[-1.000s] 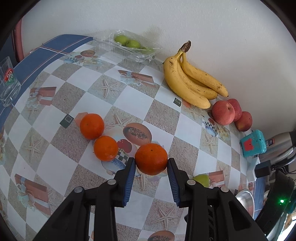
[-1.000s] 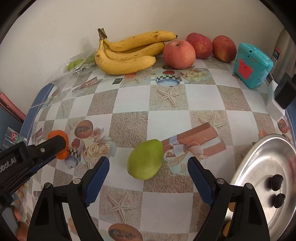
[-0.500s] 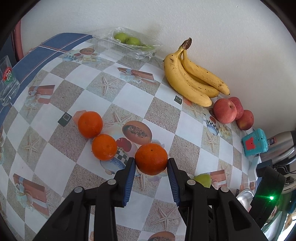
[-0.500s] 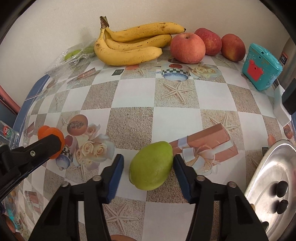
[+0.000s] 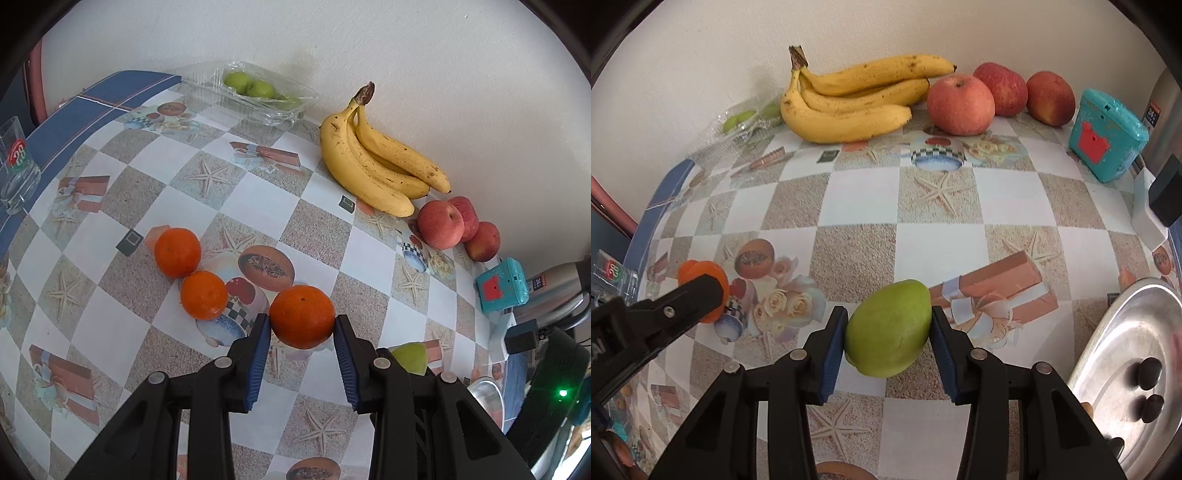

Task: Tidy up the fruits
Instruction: 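Grasp the second green pear with the right gripper while the left holds the mandarin, then carry the mandarin and pear over the steel bowl and open both grippers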

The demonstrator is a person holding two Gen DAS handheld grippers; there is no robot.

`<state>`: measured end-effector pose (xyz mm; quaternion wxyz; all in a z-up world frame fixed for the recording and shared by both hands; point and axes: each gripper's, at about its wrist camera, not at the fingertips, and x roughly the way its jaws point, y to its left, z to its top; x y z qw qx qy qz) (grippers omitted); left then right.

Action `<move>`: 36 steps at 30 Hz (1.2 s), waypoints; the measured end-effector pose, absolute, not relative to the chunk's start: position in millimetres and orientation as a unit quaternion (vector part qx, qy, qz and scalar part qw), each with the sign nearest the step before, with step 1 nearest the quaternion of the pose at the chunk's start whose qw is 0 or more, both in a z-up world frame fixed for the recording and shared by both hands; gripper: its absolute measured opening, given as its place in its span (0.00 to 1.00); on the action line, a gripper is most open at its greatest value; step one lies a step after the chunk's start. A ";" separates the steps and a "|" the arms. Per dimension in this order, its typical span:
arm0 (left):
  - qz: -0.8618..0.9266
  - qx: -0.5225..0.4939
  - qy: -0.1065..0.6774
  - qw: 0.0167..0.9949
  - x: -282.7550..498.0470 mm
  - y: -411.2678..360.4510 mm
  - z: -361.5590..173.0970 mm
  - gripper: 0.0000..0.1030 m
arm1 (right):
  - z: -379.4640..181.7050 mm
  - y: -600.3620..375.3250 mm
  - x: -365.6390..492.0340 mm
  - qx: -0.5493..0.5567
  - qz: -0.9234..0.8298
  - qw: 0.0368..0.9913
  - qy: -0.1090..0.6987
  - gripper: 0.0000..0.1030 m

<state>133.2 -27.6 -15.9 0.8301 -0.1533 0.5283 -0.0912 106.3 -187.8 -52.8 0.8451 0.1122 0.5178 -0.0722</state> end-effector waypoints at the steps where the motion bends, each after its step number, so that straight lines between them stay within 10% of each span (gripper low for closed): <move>1: -0.092 -0.154 0.527 0.830 132.8 -27.5 -14.2 0.37 | -48.8 -188.0 105.5 0.112 -0.071 0.847 0.515 0.45; 36: -0.183 -0.091 0.556 0.806 74.5 -124.9 -3.3 0.37 | -13.6 -291.7 35.5 0.174 -0.128 0.832 0.510 0.45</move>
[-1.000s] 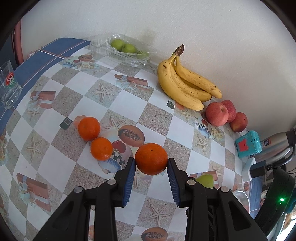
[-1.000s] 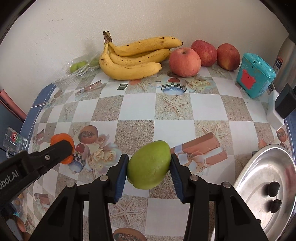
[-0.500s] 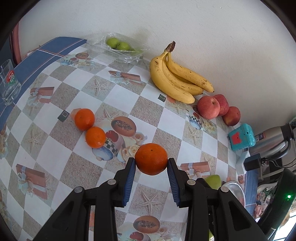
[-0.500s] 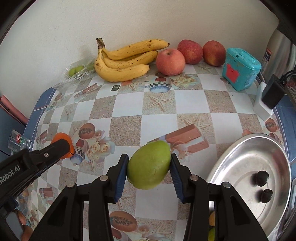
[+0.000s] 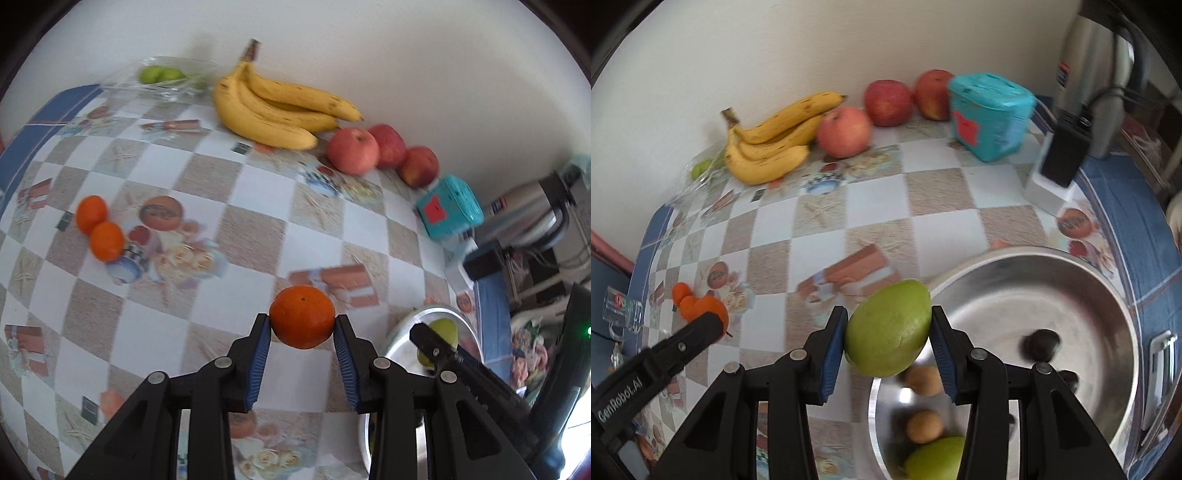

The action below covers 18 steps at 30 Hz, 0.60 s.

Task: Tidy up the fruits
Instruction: 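Carry the mandarin and pear over the steel bowl and open both grippers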

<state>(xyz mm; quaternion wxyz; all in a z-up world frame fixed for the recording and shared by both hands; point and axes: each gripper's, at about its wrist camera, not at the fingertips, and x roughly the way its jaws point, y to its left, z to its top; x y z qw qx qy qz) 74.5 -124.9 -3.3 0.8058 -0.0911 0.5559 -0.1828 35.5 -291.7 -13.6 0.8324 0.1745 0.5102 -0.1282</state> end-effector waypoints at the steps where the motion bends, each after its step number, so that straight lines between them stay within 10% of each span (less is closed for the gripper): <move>1: -0.194 -0.085 0.559 0.802 70.9 -133.3 -4.2 0.37 | -13.8 -299.1 31.8 0.181 -0.133 0.831 0.509 0.45; 18: -0.265 0.018 0.575 0.774 26.3 -209.5 -20.8 0.37 | -9.7 -378.8 -15.0 0.242 -0.192 0.811 0.497 0.45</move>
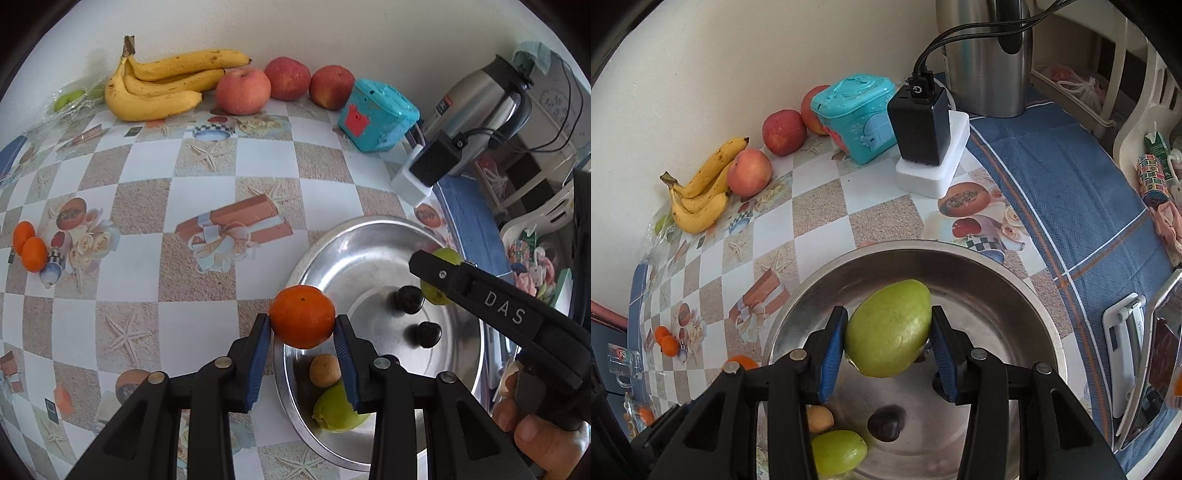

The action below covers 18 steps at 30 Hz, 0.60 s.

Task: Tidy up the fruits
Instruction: 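Carry the mandarin and pear over the steel bowl and open both grippers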

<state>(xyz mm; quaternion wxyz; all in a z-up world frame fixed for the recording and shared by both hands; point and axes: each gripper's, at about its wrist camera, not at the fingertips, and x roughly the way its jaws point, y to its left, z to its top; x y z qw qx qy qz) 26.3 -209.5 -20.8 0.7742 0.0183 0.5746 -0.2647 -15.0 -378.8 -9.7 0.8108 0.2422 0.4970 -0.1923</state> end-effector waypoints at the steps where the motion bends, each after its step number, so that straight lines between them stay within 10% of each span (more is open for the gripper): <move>1: -0.264 0.020 0.576 0.773 25.4 -210.3 -22.9 0.37 | -11.0 -377.4 -14.1 0.242 -0.190 0.810 0.499 0.45; 18: -0.274 0.047 0.581 0.765 17.8 -222.6 -28.4 0.38 | -37.1 -352.3 2.4 0.210 -0.158 0.794 0.548 0.46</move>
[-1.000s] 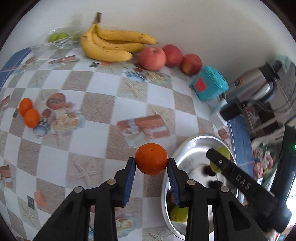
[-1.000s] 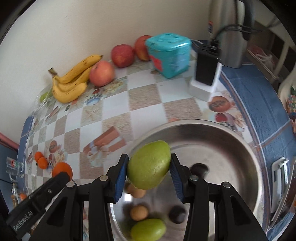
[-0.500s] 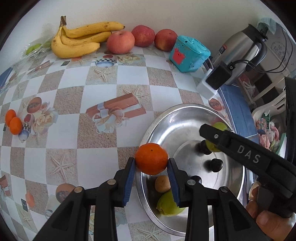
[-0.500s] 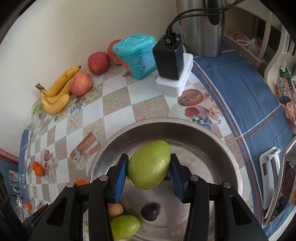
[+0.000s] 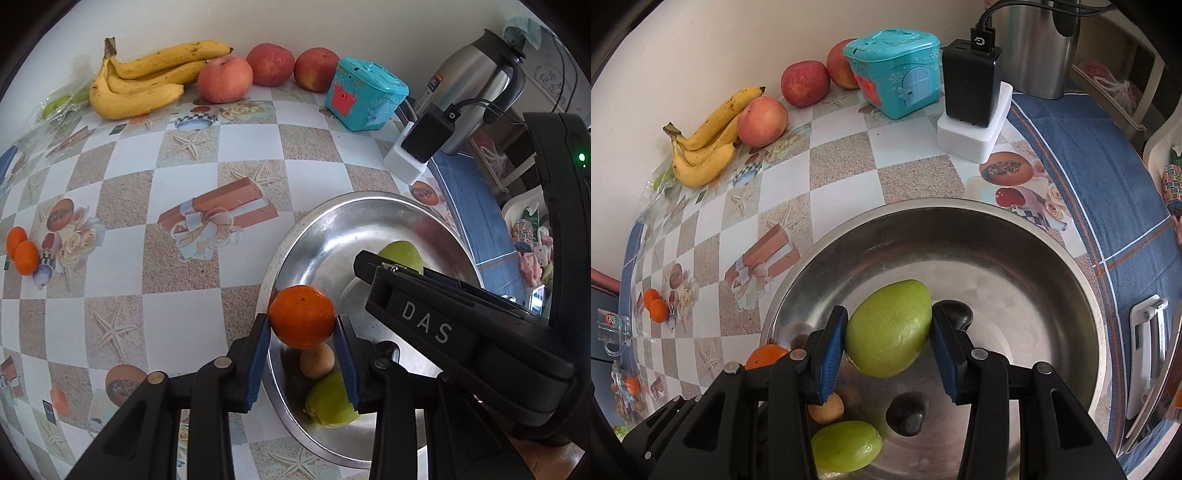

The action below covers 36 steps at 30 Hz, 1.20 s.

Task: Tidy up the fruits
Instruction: 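Carry the mandarin and pear over the steel bowl and open both grippers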

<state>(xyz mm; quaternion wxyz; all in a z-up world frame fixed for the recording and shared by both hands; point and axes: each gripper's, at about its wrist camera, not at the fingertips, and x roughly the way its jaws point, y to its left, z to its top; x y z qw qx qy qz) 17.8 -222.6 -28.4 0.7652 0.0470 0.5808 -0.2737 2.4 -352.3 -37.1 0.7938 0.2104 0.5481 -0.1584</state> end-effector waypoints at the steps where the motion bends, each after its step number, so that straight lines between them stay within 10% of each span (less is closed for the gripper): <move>1: -0.274 0.048 0.582 0.764 18.0 -222.9 -28.7 0.39 | -37.3 -352.0 2.8 0.210 -0.158 0.793 0.549 0.46; 36: -0.139 -0.069 0.565 0.811 96.3 -94.9 -9.6 0.57 | -12.5 -326.6 18.9 0.205 -0.143 0.807 0.535 0.49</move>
